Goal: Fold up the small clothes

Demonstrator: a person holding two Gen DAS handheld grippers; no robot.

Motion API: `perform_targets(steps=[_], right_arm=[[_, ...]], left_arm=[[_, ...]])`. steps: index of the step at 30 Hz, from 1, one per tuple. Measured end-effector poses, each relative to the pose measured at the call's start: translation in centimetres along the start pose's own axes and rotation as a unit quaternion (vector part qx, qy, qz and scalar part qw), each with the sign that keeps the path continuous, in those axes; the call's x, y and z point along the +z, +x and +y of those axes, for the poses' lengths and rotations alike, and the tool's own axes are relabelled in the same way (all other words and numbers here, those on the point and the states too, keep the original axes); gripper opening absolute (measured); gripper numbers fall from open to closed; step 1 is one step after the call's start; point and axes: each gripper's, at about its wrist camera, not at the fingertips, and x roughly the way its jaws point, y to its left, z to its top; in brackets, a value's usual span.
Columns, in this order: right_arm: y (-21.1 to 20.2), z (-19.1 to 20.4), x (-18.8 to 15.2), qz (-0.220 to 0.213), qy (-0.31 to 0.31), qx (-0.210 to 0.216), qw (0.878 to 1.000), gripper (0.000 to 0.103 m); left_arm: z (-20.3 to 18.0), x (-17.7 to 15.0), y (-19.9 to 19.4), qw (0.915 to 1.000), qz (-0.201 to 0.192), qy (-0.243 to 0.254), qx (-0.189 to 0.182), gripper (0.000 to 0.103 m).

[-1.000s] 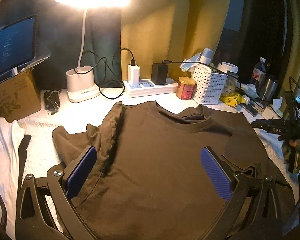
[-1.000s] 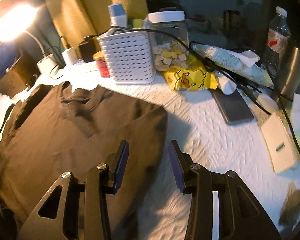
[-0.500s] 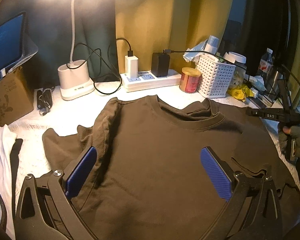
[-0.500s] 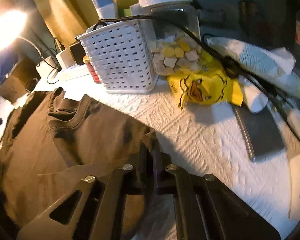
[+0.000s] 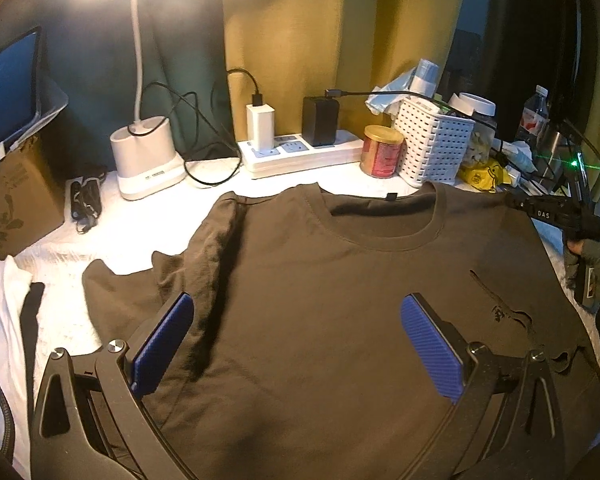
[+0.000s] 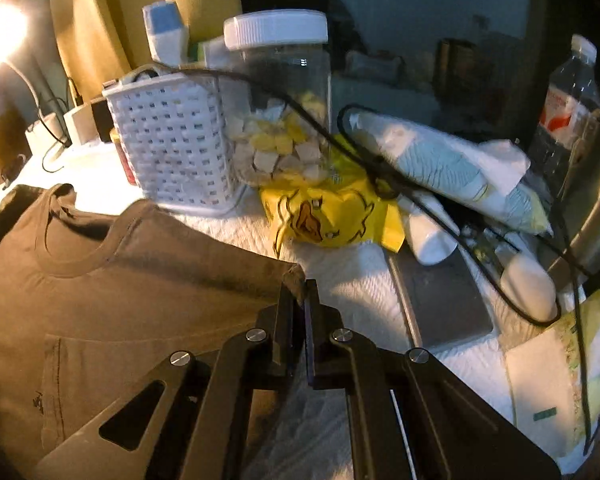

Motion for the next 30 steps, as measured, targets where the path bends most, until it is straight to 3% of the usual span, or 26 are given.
perform_targets(steps=[4,5,6,8,11,22,29,30], right_arm=[[-0.4,0.2,-0.1,0.007,-0.001,-0.005,1.0,0.01],[-0.9,0.3,-0.1,0.004,0.001,-0.01,1.0,0.019],[-1.4,0.4,-0.1,0.0,0.003,-0.01,1.0,0.036],[-2.5,0.8,-0.1,-0.011,0.006,-0.009,1.0,0.047],[-4.3,1.7,-0.3,-0.022,0.004,-0.011,1.0,0.047],[-11.6,7.0,-2.7,-0.046,0.017,-0.04,0.998,0.047],[-15.4,9.8,-5.8,-0.061,0.057,-0.053,0.995,0.047],[-15.7,10.0,-6.3,-0.061,0.065,-0.053,0.995,0.047]], left_arm=[[1.4,-0.3,-0.7,0.9999,-0.004,-0.004,0.013,0.102],[1.6,-0.3,-0.9,0.9998,-0.006,-0.004,0.016,0.102],[2.2,-0.4,-1.2,0.9997,-0.009,-0.007,0.019,0.102],[3.5,-0.6,-1.8,0.9995,-0.011,-0.017,0.024,0.102],[5.3,-1.2,-2.5,0.9989,-0.016,-0.027,0.034,0.102],[12.3,-3.2,-2.2,0.9985,0.0,-0.053,0.009,0.101],[14.7,-2.4,0.1,0.9986,0.008,-0.048,-0.021,0.095],[15.0,-2.3,0.6,0.9984,0.013,-0.048,-0.027,0.089]])
